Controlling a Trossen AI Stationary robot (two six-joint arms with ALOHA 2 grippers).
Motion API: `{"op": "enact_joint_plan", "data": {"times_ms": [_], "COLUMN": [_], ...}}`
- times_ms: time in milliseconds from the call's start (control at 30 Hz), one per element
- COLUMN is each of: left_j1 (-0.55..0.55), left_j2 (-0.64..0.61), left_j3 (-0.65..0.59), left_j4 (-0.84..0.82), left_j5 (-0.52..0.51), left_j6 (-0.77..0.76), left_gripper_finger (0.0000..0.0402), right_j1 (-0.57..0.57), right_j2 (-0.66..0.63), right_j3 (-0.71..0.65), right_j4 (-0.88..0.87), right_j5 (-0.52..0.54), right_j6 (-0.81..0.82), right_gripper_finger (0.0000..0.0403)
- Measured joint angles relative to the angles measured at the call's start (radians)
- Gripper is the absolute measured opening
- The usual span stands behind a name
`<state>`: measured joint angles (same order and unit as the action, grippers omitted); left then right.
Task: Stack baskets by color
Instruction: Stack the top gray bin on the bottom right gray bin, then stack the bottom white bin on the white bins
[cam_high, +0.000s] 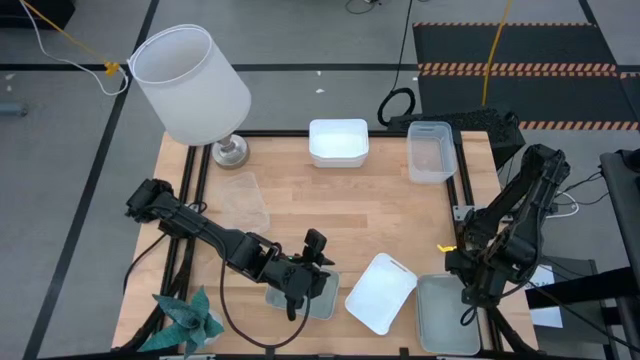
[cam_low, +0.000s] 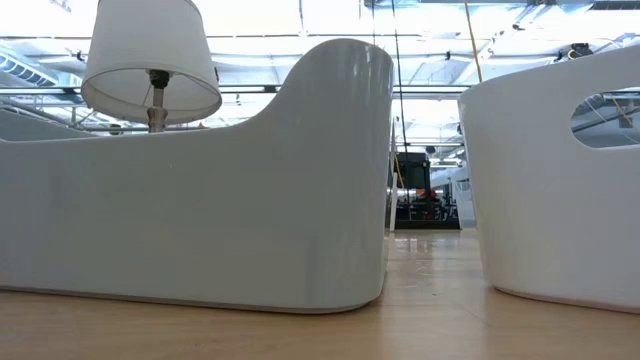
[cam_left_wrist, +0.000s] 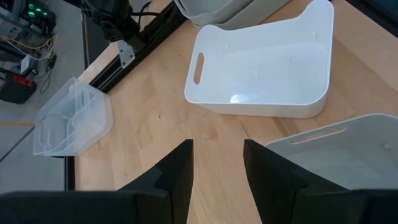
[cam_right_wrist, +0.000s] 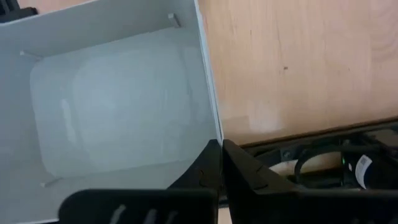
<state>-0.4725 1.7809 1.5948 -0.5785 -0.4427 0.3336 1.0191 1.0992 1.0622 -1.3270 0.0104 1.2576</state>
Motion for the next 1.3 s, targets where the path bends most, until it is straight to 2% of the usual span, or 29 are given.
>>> {"op": "enact_joint_plan", "data": {"times_ms": [567,700,1033,1200,1300], "left_j1": [0.0,0.0,0.001,0.003,0.005], "left_j2": [0.0,0.0,0.0,0.0,0.0], "left_j3": [0.0,0.0,0.0,0.0,0.0], "left_j4": [0.0,0.004,0.005,0.007,0.009], "left_j5": [0.0,0.0,0.0,0.007,0.056], "left_j6": [0.0,0.0,0.001,0.002,-0.023], "left_gripper_finger": [0.0143,0.0143,0.0143,0.0143,0.0143], "right_j1": [0.0,0.0,-0.001,-0.011,-0.025], "right_j2": [0.0,0.0,0.0,0.0,0.0], "right_j3": [-0.045,-0.045,-0.045,-0.045,-0.034], "right_j4": [0.033,0.033,0.034,0.101,0.125], "right_j5": [0.03,0.029,0.014,0.014,0.015], "right_j6": [-0.048,-0.049,-0.047,-0.047,-0.03], "right_gripper_finger": [0.0006,0.0025,0.0108,0.011,0.0102]}}
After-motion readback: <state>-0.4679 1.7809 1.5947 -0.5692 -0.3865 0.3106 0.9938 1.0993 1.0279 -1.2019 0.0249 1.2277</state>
